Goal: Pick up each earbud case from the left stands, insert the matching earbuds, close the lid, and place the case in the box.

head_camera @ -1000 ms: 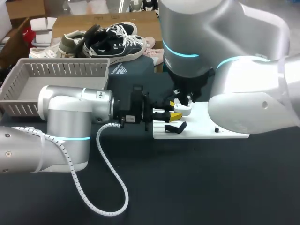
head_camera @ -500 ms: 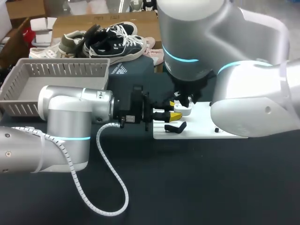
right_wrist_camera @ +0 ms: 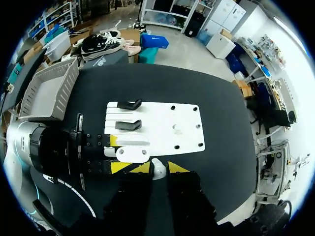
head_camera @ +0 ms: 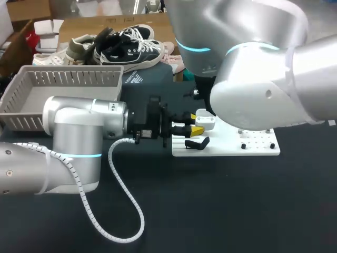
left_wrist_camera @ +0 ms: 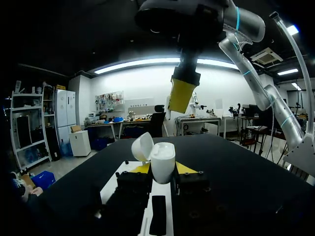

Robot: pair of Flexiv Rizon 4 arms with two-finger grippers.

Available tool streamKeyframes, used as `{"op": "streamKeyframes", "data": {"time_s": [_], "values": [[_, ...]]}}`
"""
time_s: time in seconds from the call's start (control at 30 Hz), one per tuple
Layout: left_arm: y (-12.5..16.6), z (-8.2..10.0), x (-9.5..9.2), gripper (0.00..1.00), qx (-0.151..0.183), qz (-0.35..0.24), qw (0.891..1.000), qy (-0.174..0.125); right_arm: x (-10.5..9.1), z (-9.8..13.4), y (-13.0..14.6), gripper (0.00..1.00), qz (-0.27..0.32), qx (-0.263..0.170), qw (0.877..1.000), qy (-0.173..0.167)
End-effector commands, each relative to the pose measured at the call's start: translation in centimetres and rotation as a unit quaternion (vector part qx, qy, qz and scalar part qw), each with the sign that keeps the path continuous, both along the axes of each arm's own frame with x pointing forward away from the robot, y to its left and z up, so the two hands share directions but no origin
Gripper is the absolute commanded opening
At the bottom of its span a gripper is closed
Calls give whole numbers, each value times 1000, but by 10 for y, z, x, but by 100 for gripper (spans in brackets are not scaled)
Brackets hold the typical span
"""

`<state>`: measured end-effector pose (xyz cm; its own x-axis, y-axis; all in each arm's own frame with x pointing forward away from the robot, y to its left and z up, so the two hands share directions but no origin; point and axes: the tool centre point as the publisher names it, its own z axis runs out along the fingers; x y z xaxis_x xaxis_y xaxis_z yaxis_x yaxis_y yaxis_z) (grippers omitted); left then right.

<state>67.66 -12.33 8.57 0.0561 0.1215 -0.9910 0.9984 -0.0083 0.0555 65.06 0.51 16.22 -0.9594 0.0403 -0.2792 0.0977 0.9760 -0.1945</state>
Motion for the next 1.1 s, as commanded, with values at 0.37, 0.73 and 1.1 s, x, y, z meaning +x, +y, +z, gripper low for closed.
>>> {"op": "streamKeyframes", "data": {"time_s": [0.37, 0.73, 1.1], "values": [[0, 0, -1, 0, -1, 1, 1000, -1, -5, 1, 1, 0, -71, -47, 995, 54], [0, 0, -1, 0, -1, 1, 1000, -1, 0, 2, 3, 0, -122, -33, 990, 55], [0, 0, -1, 0, -1, 1, 1000, -1, 7, 14, -5, 0, -316, 82, 945, 33]]}}
